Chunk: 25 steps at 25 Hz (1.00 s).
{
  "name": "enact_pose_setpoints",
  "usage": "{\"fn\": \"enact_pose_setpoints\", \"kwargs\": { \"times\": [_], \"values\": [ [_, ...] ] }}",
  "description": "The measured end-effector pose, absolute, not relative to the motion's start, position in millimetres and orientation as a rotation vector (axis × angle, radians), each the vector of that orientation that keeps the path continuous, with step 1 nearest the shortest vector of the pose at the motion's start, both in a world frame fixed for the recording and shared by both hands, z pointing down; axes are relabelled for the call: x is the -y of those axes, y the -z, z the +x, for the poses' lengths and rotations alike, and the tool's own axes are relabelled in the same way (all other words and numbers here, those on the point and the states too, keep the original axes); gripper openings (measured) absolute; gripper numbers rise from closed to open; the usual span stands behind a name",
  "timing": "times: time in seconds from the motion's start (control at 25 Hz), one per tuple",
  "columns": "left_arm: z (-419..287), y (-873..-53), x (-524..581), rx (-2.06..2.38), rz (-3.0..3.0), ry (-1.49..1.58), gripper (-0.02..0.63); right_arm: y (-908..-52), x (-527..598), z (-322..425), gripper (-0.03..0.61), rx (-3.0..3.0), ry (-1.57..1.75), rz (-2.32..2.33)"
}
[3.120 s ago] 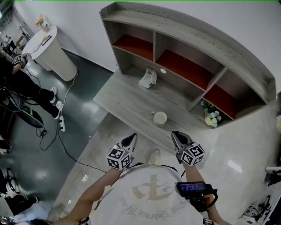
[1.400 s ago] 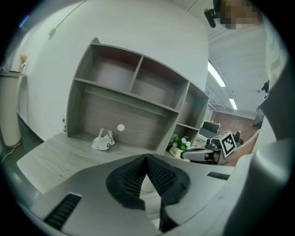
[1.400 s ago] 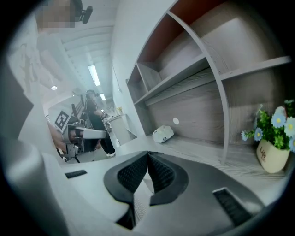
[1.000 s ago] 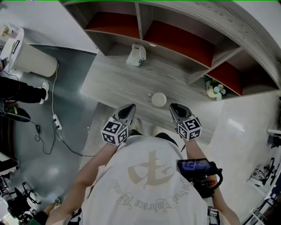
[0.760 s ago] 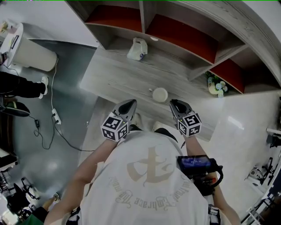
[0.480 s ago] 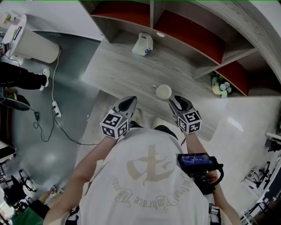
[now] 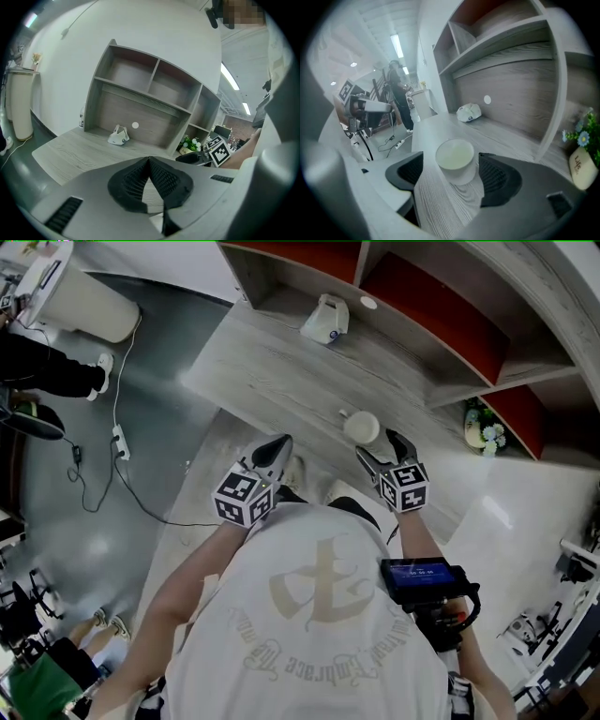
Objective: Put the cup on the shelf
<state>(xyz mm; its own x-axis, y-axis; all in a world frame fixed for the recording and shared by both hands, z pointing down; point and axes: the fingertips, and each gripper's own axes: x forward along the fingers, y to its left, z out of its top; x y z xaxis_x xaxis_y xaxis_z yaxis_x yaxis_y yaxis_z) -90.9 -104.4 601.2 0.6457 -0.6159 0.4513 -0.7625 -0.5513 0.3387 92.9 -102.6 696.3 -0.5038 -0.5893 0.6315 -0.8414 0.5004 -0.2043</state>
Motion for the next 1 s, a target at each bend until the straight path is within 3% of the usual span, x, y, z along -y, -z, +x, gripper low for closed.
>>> {"fn": "enact_pose_setpoints", "kwargs": {
  "times": [0.4,1.0],
  "values": [
    [-112.7,-606.7,92.9,1.178,2.284,-0.378,0.002,-722.0,116.0,84.2,0.446,2.215,-0.647,1.09],
    [-148.5,-617.0,73.9,1.339,2.157,-0.356,0.002,-755.8,136.8,66.5,0.446,2.18,-0.604,0.99]
  ]
}}
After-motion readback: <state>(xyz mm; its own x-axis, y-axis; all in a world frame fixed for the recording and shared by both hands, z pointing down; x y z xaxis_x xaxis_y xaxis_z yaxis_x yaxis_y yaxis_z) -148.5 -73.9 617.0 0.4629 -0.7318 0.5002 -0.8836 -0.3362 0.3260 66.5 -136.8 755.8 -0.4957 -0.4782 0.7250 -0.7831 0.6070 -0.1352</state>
